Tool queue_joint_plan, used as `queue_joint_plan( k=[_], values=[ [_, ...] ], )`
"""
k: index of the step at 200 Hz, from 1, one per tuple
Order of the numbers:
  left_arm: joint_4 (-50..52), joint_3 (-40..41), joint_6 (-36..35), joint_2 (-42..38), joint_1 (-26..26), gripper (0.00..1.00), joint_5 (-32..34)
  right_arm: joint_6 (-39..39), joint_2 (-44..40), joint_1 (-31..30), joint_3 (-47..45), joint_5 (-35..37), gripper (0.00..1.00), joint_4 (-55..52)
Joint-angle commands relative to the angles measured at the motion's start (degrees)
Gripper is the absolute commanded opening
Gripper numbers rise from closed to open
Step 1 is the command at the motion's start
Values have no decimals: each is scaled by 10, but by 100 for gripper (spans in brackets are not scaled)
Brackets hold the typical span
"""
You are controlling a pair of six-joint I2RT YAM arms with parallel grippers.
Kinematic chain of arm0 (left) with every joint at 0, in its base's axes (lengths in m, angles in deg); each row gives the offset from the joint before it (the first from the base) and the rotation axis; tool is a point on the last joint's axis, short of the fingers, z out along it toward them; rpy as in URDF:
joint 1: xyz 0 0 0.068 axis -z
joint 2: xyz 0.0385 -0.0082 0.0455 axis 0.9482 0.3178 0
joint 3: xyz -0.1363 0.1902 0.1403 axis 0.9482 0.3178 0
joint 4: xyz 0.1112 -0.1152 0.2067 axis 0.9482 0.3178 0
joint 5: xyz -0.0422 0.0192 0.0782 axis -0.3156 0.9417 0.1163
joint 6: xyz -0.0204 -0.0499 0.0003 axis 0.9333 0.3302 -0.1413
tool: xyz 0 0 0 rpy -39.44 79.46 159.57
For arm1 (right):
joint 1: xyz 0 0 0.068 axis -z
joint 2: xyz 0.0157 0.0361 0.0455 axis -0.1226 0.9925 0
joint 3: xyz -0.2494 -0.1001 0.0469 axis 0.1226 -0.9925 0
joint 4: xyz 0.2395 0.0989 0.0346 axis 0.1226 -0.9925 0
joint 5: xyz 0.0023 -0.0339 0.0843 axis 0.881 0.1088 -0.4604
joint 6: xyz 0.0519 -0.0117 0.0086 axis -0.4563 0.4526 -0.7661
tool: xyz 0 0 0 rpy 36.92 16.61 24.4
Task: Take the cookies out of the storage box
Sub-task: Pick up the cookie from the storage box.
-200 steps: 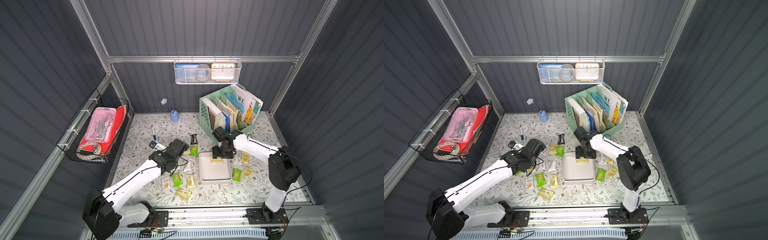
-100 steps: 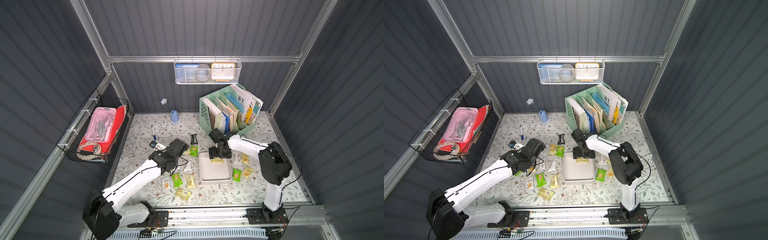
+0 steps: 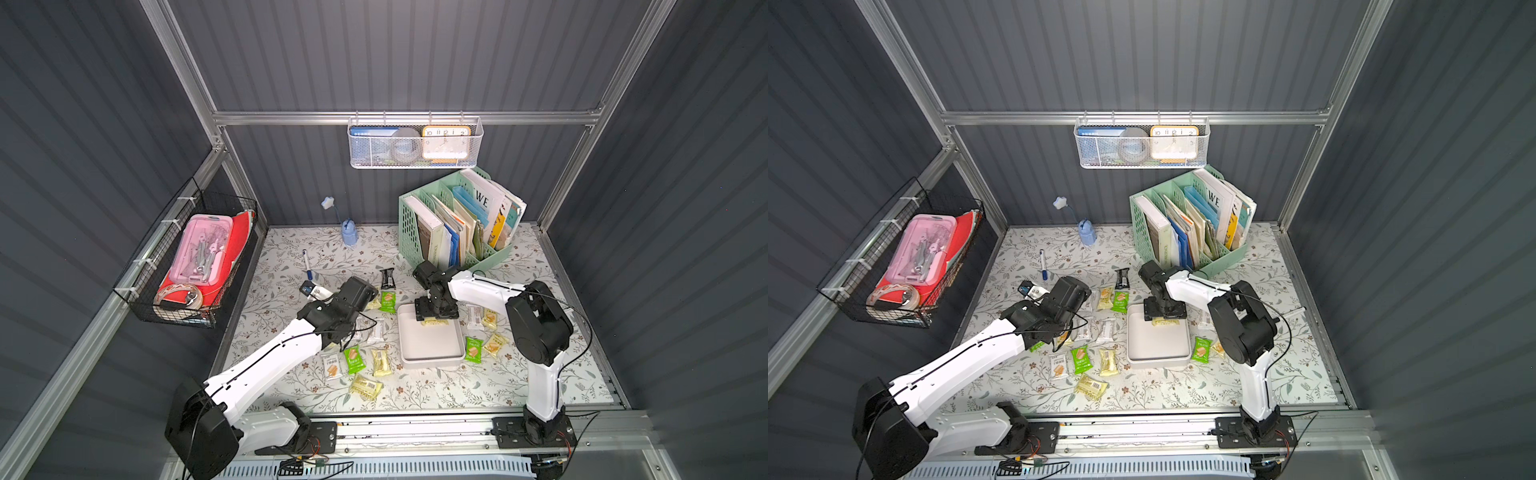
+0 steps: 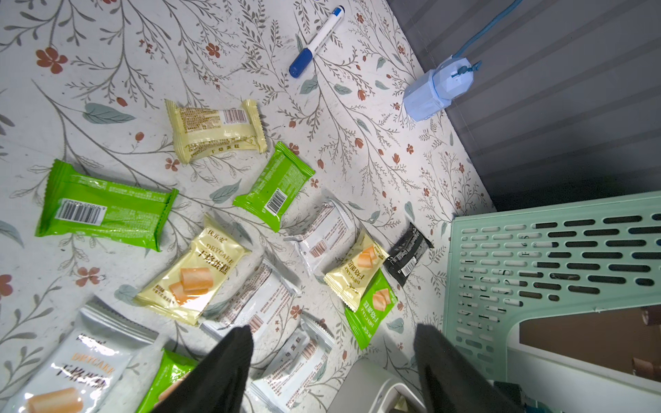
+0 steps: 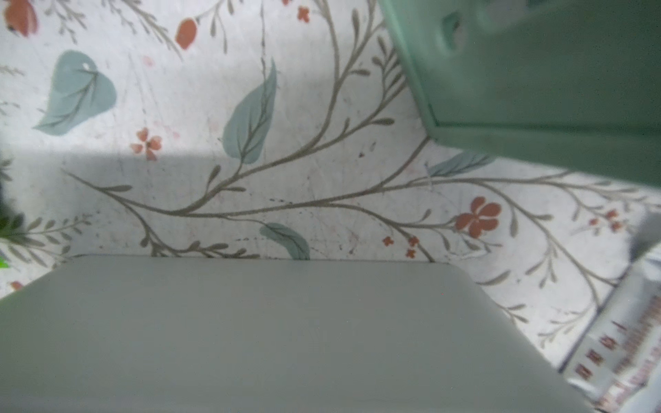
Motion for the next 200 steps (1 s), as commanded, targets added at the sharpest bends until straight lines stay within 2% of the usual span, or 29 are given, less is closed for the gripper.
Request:
queue_joint_plan(
  k=[1, 93, 142, 200],
  values=[
    [11, -18, -11, 1, -3, 77, 1, -5, 19, -4, 7, 18, 83, -8],
    [16, -29, -12, 8, -3, 77, 2, -4, 32, -7, 5, 22, 69, -21],
    [30, -30, -8, 0, -3, 77, 11, -2, -17, -15, 4, 34, 65, -28],
    [32, -31, -6, 3, -3, 77, 12, -16, -86, -19, 3, 13, 65, -47]
  ],
)
